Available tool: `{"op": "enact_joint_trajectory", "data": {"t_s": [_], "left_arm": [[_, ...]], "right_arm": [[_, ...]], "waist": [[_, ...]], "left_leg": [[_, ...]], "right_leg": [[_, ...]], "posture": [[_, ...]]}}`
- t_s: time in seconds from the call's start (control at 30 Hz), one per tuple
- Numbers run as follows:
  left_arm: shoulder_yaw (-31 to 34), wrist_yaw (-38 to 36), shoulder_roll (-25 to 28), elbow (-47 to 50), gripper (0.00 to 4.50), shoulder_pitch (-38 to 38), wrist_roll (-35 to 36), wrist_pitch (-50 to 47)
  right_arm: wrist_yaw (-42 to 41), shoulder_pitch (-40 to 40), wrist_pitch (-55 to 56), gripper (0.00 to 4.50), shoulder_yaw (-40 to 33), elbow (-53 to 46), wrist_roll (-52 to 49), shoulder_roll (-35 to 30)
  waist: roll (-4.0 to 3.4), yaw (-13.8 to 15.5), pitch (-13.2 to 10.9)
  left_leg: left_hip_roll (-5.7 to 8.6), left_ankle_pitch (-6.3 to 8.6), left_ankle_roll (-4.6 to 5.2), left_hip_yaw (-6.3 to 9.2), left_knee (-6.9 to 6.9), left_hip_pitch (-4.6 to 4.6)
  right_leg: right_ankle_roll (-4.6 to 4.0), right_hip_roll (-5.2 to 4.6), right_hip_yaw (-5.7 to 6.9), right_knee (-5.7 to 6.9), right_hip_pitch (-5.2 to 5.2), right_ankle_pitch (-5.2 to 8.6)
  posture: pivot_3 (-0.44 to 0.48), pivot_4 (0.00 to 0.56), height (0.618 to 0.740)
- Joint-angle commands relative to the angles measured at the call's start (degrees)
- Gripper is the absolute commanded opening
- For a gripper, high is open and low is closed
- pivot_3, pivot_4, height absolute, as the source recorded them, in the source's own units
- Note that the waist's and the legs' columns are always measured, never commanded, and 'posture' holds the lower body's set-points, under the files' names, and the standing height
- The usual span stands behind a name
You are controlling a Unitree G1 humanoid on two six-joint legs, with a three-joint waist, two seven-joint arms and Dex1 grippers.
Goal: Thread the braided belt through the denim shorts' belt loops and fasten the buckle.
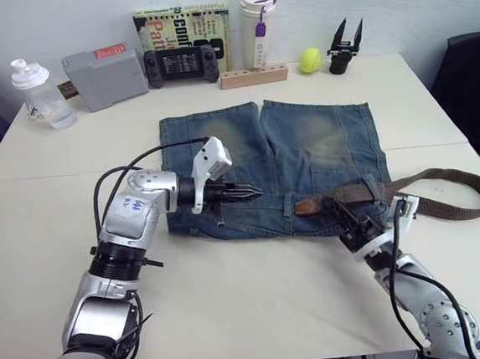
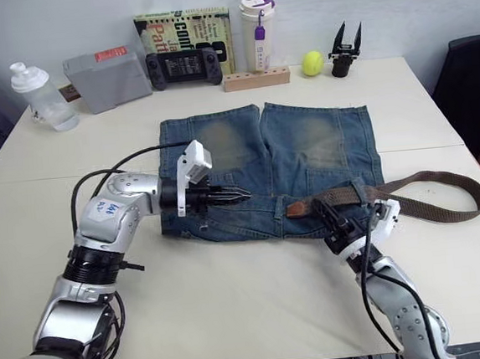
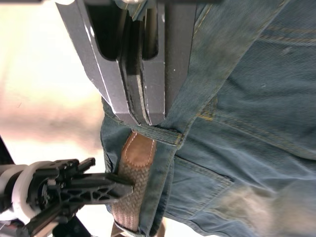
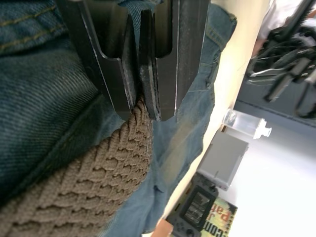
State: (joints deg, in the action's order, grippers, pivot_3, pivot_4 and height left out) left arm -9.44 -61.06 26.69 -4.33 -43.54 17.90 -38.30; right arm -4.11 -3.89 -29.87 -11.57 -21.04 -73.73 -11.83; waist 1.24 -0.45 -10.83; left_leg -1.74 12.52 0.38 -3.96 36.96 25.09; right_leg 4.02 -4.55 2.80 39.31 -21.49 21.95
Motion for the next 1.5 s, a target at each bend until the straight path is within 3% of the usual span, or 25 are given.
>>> {"op": "enact_joint_trajectory", "data": {"t_s": [0.03,0.23,0.57,1.03,1.5], "left_arm": [[1.85,-0.57,2.44,3.45,0.05,0.44,1.72,-0.99],[2.66,-0.16,4.93,4.45,0.05,2.55,2.29,-1.49],[3.11,0.79,5.54,4.83,0.05,2.98,2.45,-1.25],[2.96,1.65,5.70,5.03,0.05,3.67,2.87,-1.01],[3.27,2.64,5.73,5.74,0.05,3.95,3.05,-1.29]], "right_arm": [[-0.28,0.98,0.19,0.00,-0.64,-1.01,-1.53,1.90],[2.49,2.89,-0.04,0.00,-3.92,-1.61,-7.48,3.26],[1.27,2.20,-2.13,0.00,-0.39,-0.15,-1.38,3.03],[2.67,3.84,-3.30,0.00,0.74,-1.41,-5.96,6.35],[4.62,9.48,-3.59,0.00,10.54,5.26,13.92,8.61]], "waist": [[0.00,0.02,0.00],[-0.01,0.20,-0.01],[-0.01,0.13,-0.01],[-0.02,0.05,-0.01],[-0.02,-0.68,-0.01]], "left_leg": [[0.01,0.00,0.00,0.00,-0.01,0.00],[0.01,0.01,-0.01,0.01,-0.01,0.01],[0.01,0.04,0.03,0.01,-0.03,0.02],[0.01,0.04,0.03,0.02,-0.04,0.02],[0.01,0.04,0.00,0.02,-0.08,0.00]], "right_leg": [[0.00,-0.01,0.00,0.01,0.00,0.00],[-0.01,-0.03,0.00,-0.01,0.00,0.00],[-0.01,-0.03,0.00,-0.02,-0.01,0.01],[-0.01,-0.03,0.00,-0.02,-0.03,0.01],[-0.03,-0.03,0.00,-0.01,-0.04,0.01]], "posture": [[0.000,0.150,0.693],[0.000,0.150,0.693],[0.000,0.150,0.693],[0.000,0.150,0.693],[0.000,0.150,0.693]]}}
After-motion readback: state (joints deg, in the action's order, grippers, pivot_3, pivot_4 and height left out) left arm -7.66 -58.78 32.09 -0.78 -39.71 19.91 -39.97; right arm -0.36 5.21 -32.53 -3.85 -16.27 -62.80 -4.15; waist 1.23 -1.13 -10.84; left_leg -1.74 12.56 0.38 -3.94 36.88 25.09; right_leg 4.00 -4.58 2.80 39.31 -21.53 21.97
